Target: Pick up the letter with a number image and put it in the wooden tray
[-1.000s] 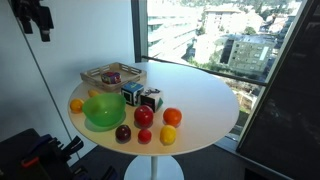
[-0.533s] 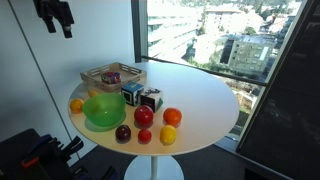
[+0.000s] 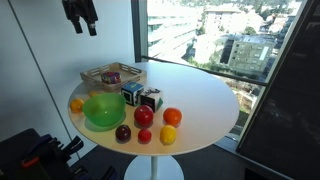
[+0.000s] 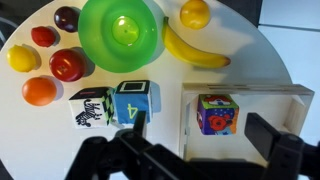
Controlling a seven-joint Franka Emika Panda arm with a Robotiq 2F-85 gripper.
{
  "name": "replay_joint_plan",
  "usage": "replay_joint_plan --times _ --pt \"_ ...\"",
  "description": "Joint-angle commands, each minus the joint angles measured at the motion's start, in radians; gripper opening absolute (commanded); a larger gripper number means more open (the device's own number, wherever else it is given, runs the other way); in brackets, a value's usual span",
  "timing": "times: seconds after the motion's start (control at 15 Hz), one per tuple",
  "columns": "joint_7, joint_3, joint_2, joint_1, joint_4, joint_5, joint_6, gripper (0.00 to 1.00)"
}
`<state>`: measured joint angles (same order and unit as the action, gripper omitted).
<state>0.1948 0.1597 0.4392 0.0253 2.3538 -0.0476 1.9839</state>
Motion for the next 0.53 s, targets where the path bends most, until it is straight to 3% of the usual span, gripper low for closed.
replay_joint_plan --times 0.0,0.47 --pt "0.054 -0.013 -0.09 -0.022 -0.095 0.057 -0.025 1.0" --pt "-0.003 -0.069 -0.212 -0.027 -0.174 0.096 -0.03 1.0"
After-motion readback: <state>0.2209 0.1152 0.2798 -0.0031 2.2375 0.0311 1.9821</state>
